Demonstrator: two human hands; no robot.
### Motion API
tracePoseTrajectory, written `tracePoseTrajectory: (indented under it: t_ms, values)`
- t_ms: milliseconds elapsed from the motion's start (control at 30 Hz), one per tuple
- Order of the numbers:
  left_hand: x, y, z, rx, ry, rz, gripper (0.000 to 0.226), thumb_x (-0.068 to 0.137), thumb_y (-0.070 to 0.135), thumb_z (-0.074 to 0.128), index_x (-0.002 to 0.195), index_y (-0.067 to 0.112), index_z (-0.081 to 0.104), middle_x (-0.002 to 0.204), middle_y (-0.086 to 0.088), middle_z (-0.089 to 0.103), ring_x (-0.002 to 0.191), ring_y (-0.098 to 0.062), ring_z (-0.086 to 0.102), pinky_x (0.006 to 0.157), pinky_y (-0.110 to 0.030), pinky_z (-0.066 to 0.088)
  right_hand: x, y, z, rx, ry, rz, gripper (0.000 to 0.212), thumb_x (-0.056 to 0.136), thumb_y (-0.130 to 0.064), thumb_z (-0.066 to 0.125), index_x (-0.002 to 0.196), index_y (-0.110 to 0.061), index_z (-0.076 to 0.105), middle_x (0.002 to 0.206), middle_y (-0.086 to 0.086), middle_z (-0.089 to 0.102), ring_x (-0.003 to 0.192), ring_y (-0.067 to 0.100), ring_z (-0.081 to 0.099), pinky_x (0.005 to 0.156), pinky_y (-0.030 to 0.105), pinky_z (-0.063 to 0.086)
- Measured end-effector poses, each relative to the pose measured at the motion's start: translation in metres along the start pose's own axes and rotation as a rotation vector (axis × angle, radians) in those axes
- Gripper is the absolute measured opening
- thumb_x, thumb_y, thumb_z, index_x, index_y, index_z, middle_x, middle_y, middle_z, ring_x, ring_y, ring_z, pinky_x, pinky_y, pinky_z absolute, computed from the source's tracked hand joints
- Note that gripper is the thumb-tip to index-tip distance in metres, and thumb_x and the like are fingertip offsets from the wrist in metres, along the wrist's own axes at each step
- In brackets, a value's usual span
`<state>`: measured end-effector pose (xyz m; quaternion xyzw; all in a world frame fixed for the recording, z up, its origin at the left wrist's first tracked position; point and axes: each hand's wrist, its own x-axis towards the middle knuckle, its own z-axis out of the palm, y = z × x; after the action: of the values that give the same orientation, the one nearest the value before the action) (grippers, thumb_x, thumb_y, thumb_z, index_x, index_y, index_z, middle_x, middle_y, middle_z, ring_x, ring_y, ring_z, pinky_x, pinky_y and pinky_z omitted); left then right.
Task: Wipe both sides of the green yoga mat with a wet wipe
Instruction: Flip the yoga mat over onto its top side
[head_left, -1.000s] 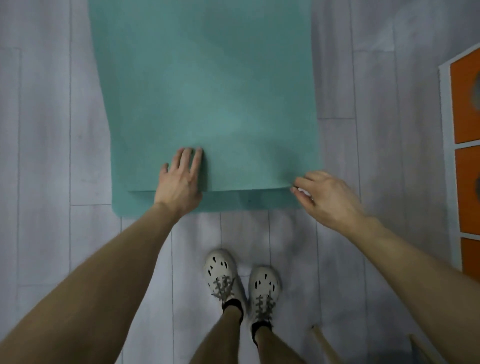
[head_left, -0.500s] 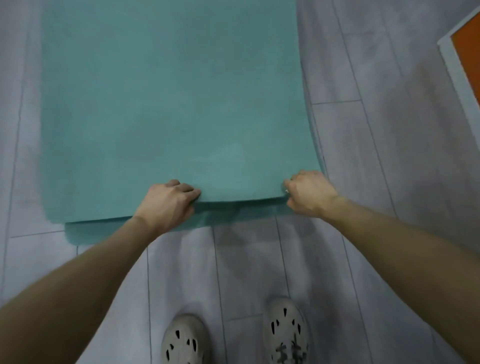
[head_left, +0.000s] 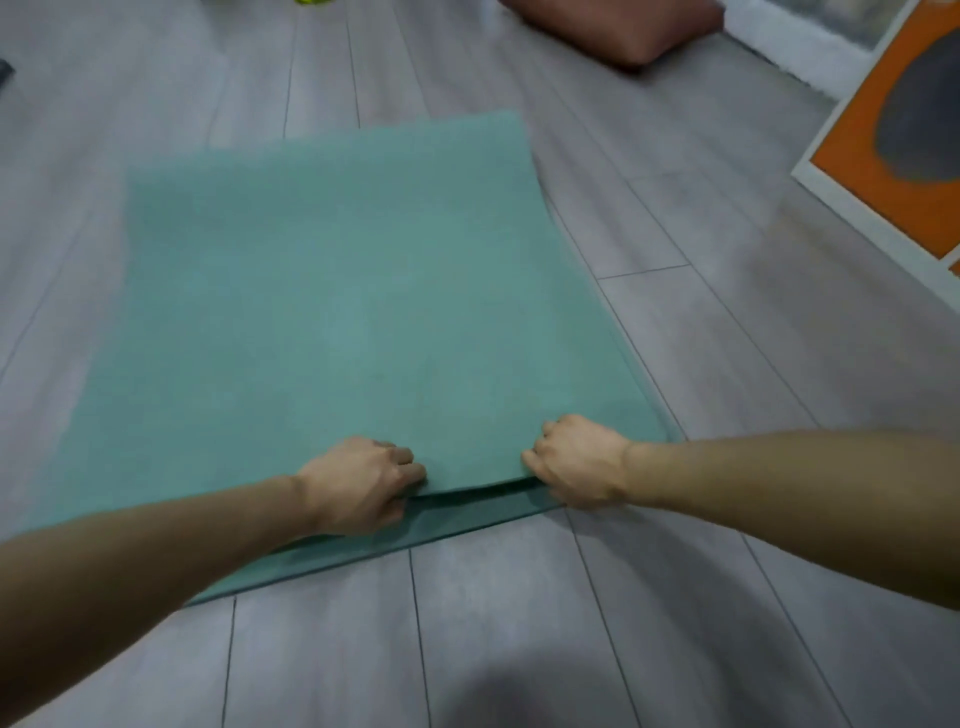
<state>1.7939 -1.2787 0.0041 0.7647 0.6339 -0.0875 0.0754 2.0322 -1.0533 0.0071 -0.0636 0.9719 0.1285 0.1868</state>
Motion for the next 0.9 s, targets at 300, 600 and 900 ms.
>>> tracePoseTrajectory:
  t_ms: [300, 600, 900]
  values:
    - [0.003, 0.024, 0.006, -0.065, -0.101, -0.202, 0.036, 0.087, 0.037, 0.057, 0.118, 0.020, 0.058, 0.113, -0.005, 0.062, 0.104, -0.033, 0.063, 0.080, -0.043, 0.051, 0.004, -0.017, -0.009, 0.034, -0.083, 0.078, 0.019, 0.095, -0.006, 0.050, 0.109, -0.009, 0.063, 0.108, 0.017, 0.073, 0.100, 0.038, 0.068, 0.072, 0.039, 0.044]
    - [-0.005, 0.026, 0.020, -0.060, -0.053, -0.153, 0.029, 0.086, 0.047, 0.060, 0.106, 0.027, 0.058, 0.100, 0.003, 0.061, 0.091, -0.026, 0.063, 0.069, -0.040, 0.050, -0.009, -0.027, 0.005, 0.028, -0.073, 0.026, 0.015, 0.099, -0.004, 0.043, 0.106, -0.008, 0.056, 0.101, 0.016, 0.072, 0.091, 0.036, 0.066, 0.072, 0.042, 0.048]
    - [-0.004, 0.029, 0.014, -0.064, -0.106, -0.143, 0.029, 0.086, 0.047, 0.062, 0.107, 0.026, 0.058, 0.104, 0.004, 0.059, 0.095, -0.025, 0.061, 0.075, -0.041, 0.052, -0.017, -0.026, 0.016, 0.087, -0.045, 0.065, 0.015, 0.100, -0.008, 0.043, 0.109, -0.010, 0.055, 0.101, 0.014, 0.071, 0.094, 0.035, 0.065, 0.071, 0.040, 0.041]
